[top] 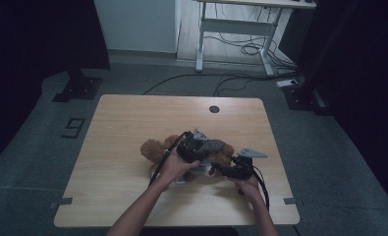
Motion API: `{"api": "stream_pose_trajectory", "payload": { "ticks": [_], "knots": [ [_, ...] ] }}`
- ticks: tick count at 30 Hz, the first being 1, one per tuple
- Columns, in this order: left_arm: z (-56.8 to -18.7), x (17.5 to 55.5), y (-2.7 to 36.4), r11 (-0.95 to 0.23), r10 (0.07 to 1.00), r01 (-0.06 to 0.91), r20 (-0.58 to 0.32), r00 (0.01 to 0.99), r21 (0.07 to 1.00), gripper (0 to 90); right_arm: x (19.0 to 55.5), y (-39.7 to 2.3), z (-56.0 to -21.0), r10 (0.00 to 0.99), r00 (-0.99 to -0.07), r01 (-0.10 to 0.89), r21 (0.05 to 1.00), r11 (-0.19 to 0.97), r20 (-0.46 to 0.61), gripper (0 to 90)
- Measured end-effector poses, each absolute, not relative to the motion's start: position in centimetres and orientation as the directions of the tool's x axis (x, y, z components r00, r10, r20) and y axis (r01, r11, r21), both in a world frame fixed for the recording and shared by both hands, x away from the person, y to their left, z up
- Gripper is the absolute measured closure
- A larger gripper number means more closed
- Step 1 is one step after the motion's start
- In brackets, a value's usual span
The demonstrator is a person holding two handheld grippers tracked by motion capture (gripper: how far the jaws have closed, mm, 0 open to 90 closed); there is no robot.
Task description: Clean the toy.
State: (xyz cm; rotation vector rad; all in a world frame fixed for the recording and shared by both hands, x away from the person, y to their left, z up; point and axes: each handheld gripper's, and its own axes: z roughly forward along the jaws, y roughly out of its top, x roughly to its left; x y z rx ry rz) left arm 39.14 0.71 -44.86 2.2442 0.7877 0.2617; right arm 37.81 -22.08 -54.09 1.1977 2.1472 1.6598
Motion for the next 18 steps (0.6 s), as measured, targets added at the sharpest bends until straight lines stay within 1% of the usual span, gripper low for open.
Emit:
{"api": "stream_pose_trajectory", "payload": {
  "ticks": [3,9,13,18],
  "knots": [
    [-45.0,38.8,0.9,-0.537,0.608,0.461,-0.055,0.792,0.707,76.5,37.8,-22.1,-54.1,0.677,-0.664,0.481,0.874,0.061,0.318,28.8],
    [-45.2,37.6,1.0,-0.557,0.593,0.440,-0.033,0.804,0.704,76.5,37.8,-22.1,-54.0,0.679,-0.663,0.482,0.874,0.065,0.315,28.3],
    [-45.2,37.0,1.2,-0.558,0.582,0.434,-0.038,0.812,0.708,76.5,37.8,-22.0,-54.0,0.680,-0.661,0.484,0.873,0.063,0.317,28.3],
    [-44.4,37.2,1.7,-0.514,0.592,0.421,-0.046,0.805,0.747,76.5,37.8,-22.1,-54.1,0.681,-0.651,0.491,0.870,0.043,0.334,28.4]
  ]
}}
